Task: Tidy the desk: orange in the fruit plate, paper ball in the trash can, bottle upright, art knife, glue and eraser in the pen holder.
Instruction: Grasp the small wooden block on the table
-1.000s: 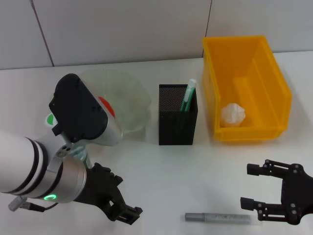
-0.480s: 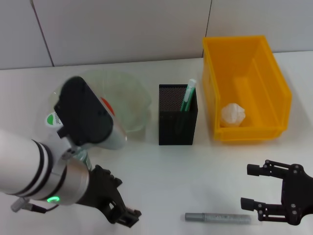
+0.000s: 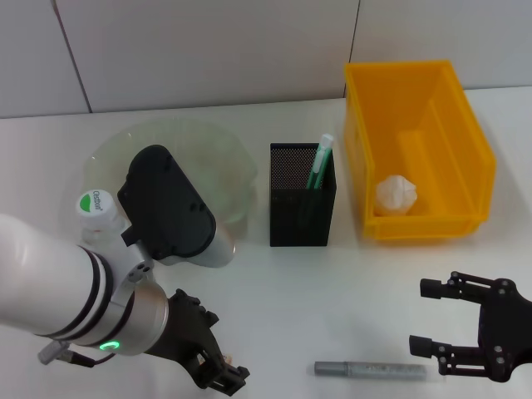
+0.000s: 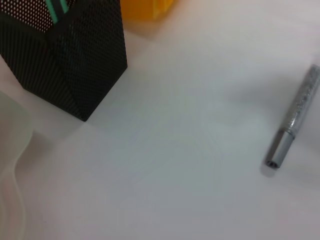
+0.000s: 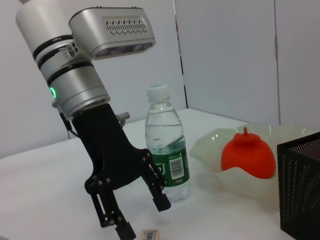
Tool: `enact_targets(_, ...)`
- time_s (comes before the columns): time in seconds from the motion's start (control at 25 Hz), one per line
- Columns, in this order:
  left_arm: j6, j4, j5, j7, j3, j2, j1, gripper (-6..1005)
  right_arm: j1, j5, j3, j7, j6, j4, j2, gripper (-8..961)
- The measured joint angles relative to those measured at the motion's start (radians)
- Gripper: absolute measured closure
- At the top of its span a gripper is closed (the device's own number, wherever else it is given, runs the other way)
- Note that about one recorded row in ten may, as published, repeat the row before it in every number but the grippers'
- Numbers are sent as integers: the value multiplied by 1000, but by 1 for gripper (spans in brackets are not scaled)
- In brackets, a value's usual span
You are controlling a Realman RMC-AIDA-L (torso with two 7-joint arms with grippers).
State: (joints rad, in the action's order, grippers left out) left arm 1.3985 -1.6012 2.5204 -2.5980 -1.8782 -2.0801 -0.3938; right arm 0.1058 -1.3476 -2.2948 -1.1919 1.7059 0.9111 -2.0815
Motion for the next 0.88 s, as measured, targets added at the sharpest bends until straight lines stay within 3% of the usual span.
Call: enact_targets(0.88, -26, 71, 23, 0, -11, 0, -15, 193, 2, 4, 0, 0, -3, -12, 0, 160)
